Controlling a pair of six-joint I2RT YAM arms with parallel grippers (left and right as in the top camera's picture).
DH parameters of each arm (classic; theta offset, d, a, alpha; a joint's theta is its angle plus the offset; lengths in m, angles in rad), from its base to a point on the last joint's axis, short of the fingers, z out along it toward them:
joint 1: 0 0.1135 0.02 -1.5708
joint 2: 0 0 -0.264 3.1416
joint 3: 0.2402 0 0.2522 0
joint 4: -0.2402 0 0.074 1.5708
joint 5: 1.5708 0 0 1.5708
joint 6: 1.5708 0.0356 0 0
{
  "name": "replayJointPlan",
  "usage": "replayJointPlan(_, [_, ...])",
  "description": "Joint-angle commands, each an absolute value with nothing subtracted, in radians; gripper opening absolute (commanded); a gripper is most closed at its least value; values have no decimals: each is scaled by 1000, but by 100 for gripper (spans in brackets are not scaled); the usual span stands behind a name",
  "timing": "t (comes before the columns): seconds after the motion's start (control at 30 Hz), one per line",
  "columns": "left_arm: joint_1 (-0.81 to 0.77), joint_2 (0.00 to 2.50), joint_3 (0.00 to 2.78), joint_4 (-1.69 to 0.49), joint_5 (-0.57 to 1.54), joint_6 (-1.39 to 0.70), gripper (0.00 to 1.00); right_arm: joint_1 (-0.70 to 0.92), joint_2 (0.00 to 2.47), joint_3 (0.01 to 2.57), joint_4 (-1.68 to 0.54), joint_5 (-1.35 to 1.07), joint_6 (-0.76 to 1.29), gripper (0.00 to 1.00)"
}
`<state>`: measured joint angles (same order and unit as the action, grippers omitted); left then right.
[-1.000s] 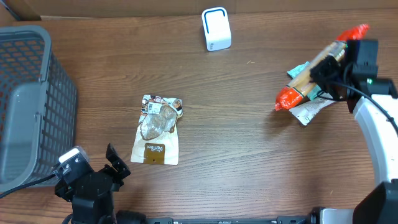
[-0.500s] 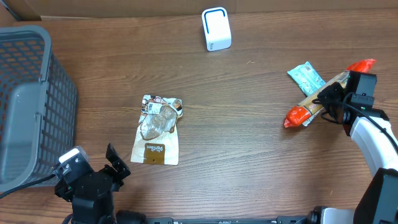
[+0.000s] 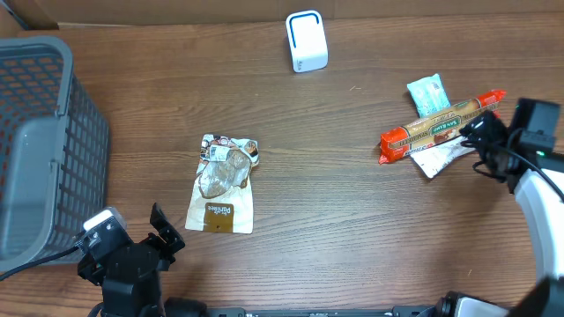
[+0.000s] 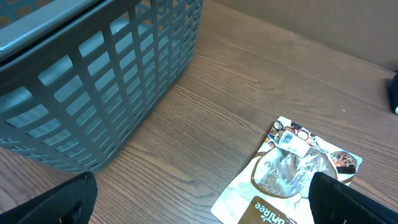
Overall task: Scan the item barcode
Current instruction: 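Carry the spaghetti tube right and lay it on the green pack, then move the right gripper left and grasp the clear bread bag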
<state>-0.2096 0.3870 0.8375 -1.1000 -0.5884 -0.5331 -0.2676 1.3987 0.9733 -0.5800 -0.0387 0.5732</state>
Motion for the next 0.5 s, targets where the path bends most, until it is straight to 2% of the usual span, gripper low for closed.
replayJointPlan(0.0, [-214, 384, 836, -1100, -605, -547, 100, -249, 1285, 1055, -617, -178, 461, 87])
replayJointPlan(0.23, [-214, 384, 836, -1100, -605, -547, 99, -95, 1240, 1068, -626, -458, 384, 79])
replayJointPlan(0.47, [-214, 384, 836, -1100, -606, -547, 99, 213, 1365, 1104, -588, -477, 383, 77])
